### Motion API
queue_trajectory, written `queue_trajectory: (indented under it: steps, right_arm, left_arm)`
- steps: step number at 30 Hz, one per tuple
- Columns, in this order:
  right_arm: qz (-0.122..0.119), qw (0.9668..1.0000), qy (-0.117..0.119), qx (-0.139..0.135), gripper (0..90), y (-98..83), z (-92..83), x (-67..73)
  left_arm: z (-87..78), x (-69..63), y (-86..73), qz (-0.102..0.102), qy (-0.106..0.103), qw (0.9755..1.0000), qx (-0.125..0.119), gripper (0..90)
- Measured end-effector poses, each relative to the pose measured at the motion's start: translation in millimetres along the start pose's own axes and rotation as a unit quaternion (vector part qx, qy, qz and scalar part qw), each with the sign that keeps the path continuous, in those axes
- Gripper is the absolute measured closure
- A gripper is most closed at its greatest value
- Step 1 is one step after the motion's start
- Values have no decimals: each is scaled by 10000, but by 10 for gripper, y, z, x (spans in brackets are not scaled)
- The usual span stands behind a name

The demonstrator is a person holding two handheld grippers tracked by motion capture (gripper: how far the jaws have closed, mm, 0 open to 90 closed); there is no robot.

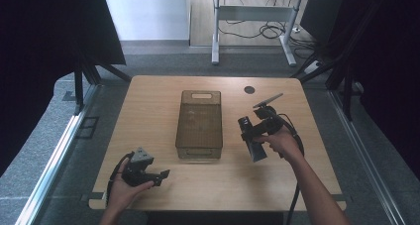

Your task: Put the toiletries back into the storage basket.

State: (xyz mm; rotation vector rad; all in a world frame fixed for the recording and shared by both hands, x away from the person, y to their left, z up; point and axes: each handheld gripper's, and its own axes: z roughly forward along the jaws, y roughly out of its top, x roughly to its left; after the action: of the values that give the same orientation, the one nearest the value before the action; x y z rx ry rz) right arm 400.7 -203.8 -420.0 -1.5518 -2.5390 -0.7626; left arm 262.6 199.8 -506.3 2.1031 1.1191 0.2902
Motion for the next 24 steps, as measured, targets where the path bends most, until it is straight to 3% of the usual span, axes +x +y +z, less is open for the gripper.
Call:
queue_trajectory:
  steps: [24]
  right_arm:
    - [-85, 9996, 253, -102, 471, 315, -8, 211]
  left_arm:
    - [-13, 18, -3, -35, 14, 10000, -13, 204]
